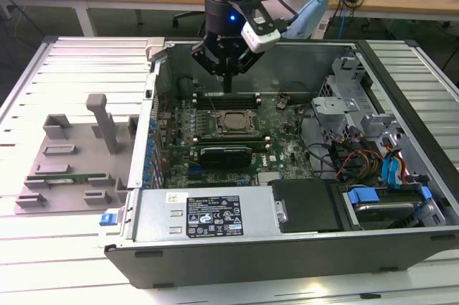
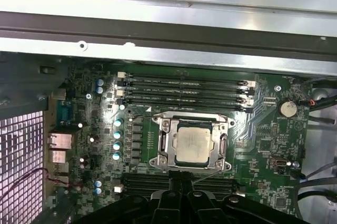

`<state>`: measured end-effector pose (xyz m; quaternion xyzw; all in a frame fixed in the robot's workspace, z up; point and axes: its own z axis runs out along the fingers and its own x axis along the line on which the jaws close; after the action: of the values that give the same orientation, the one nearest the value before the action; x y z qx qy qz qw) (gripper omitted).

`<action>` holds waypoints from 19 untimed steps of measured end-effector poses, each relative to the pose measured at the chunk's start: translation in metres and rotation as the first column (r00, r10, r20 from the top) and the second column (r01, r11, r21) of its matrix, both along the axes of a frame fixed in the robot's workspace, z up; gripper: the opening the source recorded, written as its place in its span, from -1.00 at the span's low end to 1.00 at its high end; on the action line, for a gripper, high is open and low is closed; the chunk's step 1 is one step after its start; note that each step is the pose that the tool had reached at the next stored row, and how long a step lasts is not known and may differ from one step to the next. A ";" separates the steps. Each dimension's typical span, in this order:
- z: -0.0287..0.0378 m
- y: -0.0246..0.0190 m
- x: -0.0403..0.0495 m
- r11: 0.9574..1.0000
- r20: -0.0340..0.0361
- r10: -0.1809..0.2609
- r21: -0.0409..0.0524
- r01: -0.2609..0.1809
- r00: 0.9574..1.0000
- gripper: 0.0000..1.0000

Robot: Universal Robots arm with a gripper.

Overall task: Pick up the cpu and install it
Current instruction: 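Install the first cpu locking lever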

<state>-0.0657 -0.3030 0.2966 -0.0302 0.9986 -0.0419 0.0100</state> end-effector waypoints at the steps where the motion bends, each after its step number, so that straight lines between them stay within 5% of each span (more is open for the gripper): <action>1: 0.0000 0.0000 -0.0009 1.000 0.000 0.000 0.000 0.000 1.000 -0.79; 11: -0.0003 0.0016 -0.0093 1.000 0.000 0.000 0.000 0.000 1.000 -0.79; 19: -0.0017 0.0147 -0.0169 1.000 0.000 0.000 0.000 0.000 1.000 -0.79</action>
<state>-0.0826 -0.2883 0.2949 -0.0301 0.9986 -0.0419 0.0100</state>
